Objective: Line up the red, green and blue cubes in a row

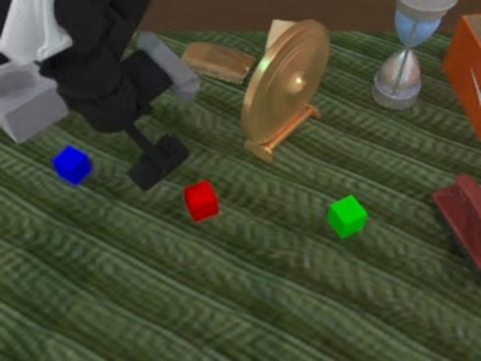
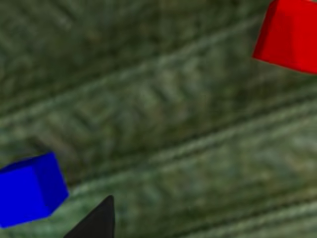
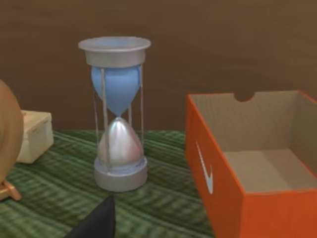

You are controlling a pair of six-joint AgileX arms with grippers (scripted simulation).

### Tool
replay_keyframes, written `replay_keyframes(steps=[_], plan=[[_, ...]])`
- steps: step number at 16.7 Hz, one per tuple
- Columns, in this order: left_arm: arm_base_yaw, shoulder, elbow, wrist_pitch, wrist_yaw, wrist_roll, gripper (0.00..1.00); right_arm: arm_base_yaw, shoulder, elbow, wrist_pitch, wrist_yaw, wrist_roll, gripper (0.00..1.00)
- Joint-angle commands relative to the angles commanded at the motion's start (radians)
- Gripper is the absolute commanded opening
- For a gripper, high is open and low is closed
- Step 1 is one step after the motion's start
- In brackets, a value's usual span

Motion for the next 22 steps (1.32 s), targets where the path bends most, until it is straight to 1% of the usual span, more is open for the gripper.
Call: replay_keyframes(steps=[4, 7, 9, 13, 17, 22], plan=[[-0.067, 0.274, 0.252, -0.152, 0.0, 0.082, 1.0, 0.0, 0.0, 0.0, 0.0, 0.0, 0.0, 1.0], [-0.097, 0.399, 0.376, -0.217, -0.002, 0.12, 1.0, 0.0, 0.0, 0.0, 0.0, 0.0, 0.0, 1.0], [-0.106, 0.435, 0.411, -0.233, -0.002, 0.13, 1.0, 0.0, 0.0, 0.0, 0.0, 0.0, 0.0, 1.0], [-0.106, 0.437, 0.414, -0.235, -0.003, 0.131, 1.0, 0.0, 0.0, 0.0, 0.0, 0.0, 0.0, 1.0], [-0.104, 0.449, 0.378, -0.192, -0.002, 0.132, 1.0, 0.0, 0.0, 0.0, 0.0, 0.0, 0.0, 1.0], [-0.104, 0.517, 0.251, 0.019, -0.002, 0.133, 1.0, 0.0, 0.0, 0.0, 0.0, 0.0, 0.0, 1.0]])
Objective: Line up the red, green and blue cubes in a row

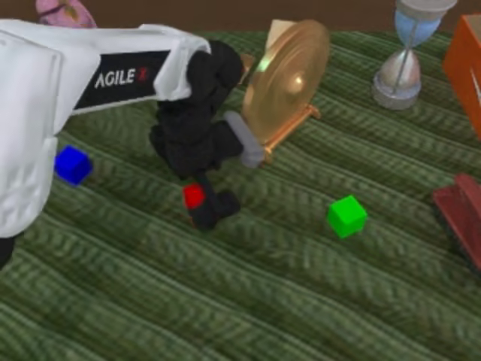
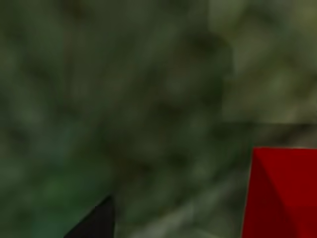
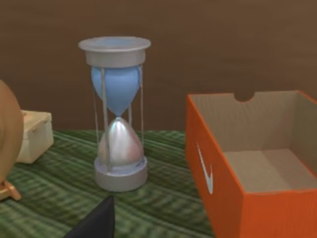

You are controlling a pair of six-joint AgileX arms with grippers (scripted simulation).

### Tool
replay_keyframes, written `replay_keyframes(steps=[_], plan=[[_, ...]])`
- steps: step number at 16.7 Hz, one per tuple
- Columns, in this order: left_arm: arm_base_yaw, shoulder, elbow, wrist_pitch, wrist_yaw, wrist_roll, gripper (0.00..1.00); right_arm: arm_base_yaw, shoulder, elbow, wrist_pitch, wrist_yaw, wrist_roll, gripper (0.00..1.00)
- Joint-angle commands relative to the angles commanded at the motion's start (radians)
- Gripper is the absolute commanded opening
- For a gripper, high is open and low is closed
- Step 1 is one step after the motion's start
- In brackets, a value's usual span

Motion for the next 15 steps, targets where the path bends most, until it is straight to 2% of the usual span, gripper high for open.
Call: replay_keyframes(steps=[6, 15], plan=[[-0.001, 0.022, -0.033, 0.045, 0.0, 0.001, 1.0, 0.0, 0.0, 0.0, 0.0, 0.0, 0.0, 1.0], [-0.001, 0.022, -0.033, 0.045, 0.0, 0.001, 0.32, 0.0, 0.0, 0.0, 0.0, 0.0, 0.0, 1.0]])
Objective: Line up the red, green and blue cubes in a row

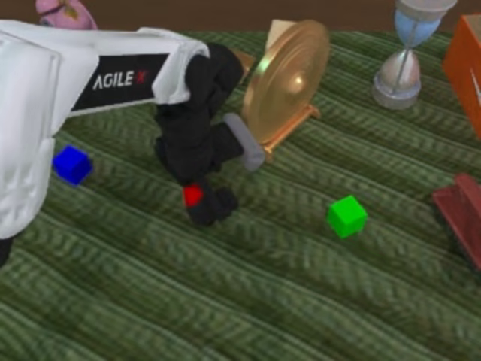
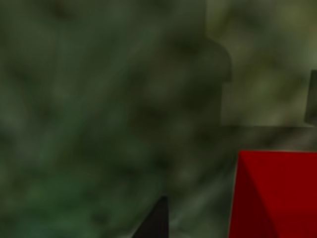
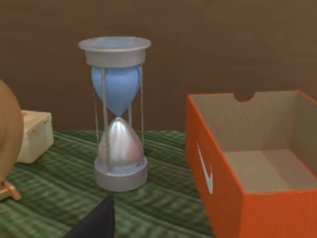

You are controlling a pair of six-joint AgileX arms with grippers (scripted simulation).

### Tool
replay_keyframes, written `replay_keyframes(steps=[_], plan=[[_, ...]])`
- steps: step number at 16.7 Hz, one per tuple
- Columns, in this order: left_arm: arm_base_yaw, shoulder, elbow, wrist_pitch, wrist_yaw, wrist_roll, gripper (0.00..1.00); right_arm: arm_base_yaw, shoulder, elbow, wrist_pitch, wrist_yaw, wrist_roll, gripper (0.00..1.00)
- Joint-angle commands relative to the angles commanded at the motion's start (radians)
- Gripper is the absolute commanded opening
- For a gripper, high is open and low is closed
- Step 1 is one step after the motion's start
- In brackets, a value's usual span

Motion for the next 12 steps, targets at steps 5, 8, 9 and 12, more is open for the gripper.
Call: replay_keyframes(steps=[5, 8, 9, 12], plan=[[0.0, 0.0, 0.0, 0.0, 0.0, 0.0, 0.0, 0.0, 0.0, 0.0, 0.0, 0.0, 0.0, 1.0], [0.0, 0.0, 0.0, 0.0, 0.0, 0.0, 0.0, 0.0, 0.0, 0.0, 0.0, 0.0, 0.0, 1.0], [0.0, 0.0, 0.0, 0.0, 0.0, 0.0, 0.0, 0.0, 0.0, 0.0, 0.0, 0.0, 0.0, 1.0], [0.0, 0.0, 0.0, 0.0, 0.0, 0.0, 0.0, 0.0, 0.0, 0.0, 0.0, 0.0, 0.0, 1.0]])
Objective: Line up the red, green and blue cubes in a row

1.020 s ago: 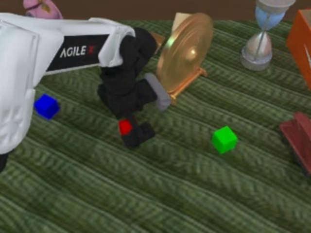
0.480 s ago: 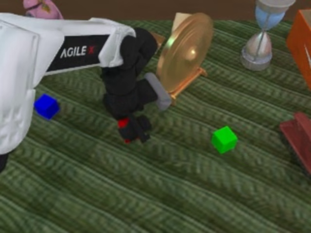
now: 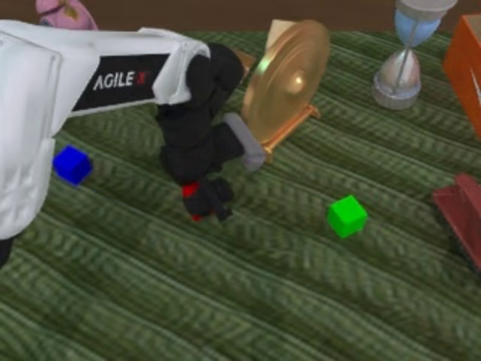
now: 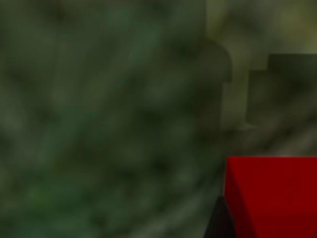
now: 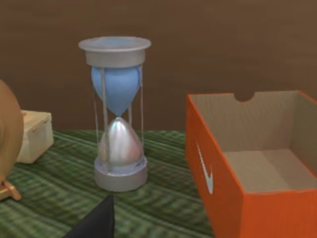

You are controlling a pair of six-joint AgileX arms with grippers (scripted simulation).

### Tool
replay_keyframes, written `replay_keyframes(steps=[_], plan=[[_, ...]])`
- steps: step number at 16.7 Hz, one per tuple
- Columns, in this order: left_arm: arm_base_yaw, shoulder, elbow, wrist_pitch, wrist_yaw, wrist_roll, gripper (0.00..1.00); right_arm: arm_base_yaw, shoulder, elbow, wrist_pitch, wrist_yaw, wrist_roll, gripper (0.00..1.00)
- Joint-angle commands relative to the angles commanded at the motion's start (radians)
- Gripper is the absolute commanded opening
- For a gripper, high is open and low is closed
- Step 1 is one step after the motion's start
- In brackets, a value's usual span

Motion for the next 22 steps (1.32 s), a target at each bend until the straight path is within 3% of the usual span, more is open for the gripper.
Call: replay_keyframes(steps=[9, 15, 22], plan=[[0.017, -0.105, 0.156, -0.241, 0.017, -0.014, 0.0, 0.0, 0.0, 0.0, 0.0, 0.0, 0.0, 1.0], [0.012, -0.114, 0.163, -0.253, 0.017, -0.01, 0.0, 0.0, 0.0, 0.0, 0.0, 0.0, 0.0, 1.0], [-0.05, -0.297, -0.062, -0.216, 0.021, 0.194, 0.0, 0.0, 0.0, 0.0, 0.0, 0.0, 0.0, 1.0]])
